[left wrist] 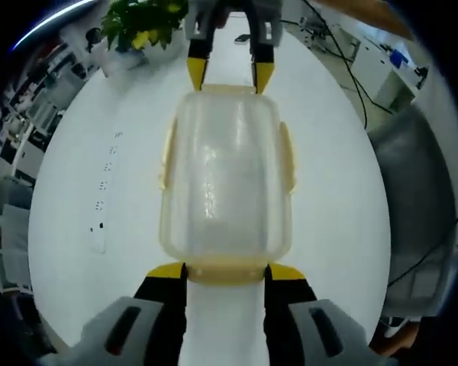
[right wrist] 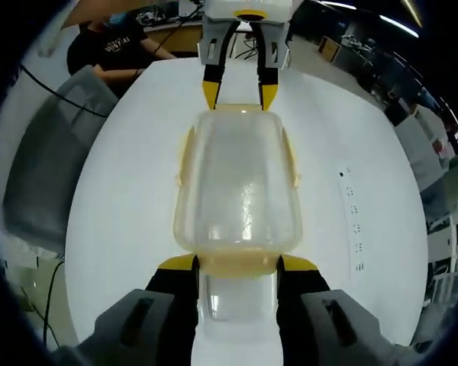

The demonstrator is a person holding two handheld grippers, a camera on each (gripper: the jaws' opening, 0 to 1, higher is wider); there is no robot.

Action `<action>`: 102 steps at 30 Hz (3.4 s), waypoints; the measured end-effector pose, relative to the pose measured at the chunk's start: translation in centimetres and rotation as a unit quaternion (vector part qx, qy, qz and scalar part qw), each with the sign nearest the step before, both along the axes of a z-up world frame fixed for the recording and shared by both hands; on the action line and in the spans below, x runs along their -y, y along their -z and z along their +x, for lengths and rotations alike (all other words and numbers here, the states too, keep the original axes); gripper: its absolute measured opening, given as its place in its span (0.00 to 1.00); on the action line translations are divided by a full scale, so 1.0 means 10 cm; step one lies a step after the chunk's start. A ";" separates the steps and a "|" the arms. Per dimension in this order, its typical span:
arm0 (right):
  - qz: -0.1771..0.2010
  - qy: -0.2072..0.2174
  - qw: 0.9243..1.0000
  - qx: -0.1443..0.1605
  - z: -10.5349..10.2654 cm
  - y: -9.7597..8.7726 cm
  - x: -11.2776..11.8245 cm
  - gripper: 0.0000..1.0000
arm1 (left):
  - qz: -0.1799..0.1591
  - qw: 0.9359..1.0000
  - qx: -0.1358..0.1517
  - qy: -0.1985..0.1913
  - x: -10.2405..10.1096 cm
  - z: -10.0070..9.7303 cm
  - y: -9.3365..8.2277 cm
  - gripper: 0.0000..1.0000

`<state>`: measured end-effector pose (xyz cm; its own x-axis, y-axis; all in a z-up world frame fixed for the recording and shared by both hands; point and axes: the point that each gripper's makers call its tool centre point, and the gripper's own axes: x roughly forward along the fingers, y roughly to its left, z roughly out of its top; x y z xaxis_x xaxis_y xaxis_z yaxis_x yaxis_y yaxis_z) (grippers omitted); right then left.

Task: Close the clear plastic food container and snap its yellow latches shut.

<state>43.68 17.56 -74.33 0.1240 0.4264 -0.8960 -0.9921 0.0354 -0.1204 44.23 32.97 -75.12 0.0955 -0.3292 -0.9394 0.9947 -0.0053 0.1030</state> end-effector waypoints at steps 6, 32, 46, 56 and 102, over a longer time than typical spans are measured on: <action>0.003 0.003 1.000 -0.001 0.02 0.01 0.25 0.37 | 0.004 1.000 -0.003 0.002 0.22 0.02 0.02 0.33; 0.000 -0.005 1.000 -0.018 0.17 0.26 1.02 0.37 | 0.003 0.999 -0.032 -0.009 1.00 0.14 0.26 0.33; -0.016 -0.011 0.999 -0.026 0.17 0.41 1.14 0.37 | 0.008 0.999 -0.047 -0.010 1.11 0.14 0.34 0.34; -0.037 -0.020 0.999 -0.005 0.22 0.42 1.17 0.37 | 0.007 0.999 -0.049 -0.022 1.10 0.22 0.36 0.34; 0.295 0.497 0.745 -0.333 0.50 0.00 1.22 0.32 | -0.214 0.765 -0.294 -0.531 1.06 0.14 0.16 0.38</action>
<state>48.73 5.33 -74.31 0.2525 0.7653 -0.5921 -0.2739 0.6435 0.7148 45.59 22.37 -76.69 0.1247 -0.6487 -0.7507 0.2886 0.7476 -0.5981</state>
